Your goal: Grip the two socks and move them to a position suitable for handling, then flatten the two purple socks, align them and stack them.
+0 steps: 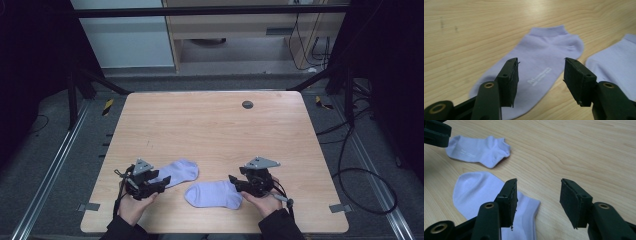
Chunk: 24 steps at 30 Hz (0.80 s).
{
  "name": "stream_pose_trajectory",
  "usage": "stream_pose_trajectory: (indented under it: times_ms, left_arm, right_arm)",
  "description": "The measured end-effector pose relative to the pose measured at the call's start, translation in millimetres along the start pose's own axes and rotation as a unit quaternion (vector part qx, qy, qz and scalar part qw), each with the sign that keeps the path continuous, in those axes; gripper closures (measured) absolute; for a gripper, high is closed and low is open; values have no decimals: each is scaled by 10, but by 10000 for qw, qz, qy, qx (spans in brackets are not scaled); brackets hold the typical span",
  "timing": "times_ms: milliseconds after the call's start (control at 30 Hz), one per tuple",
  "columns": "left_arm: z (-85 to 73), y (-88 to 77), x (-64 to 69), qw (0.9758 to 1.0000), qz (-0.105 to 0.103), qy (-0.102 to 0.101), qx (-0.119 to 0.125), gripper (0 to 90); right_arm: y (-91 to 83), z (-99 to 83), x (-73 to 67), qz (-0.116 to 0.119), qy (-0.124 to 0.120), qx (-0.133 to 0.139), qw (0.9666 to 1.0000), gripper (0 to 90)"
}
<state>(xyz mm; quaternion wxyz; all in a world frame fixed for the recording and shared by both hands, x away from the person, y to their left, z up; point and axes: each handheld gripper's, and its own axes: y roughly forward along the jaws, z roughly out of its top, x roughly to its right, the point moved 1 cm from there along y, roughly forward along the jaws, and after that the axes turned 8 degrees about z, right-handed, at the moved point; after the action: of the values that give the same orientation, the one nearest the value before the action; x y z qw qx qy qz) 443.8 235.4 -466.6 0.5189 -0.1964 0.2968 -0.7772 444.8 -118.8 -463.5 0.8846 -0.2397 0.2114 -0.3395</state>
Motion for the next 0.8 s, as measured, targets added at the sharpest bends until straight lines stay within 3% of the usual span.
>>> stream_pose_trajectory:
  times_ms: [300, 800]
  left_arm:
    - [-60, -14, -313, 9992, 279, -276, -75, 422]
    - [-121, 54, -528, 9977, 530, -354, -232, 455]
  right_arm:
    - [195, 220, -70, 1, -23, 145, 9999, 393]
    - [695, 500, -208, -27, -28, -1, 10000, 408]
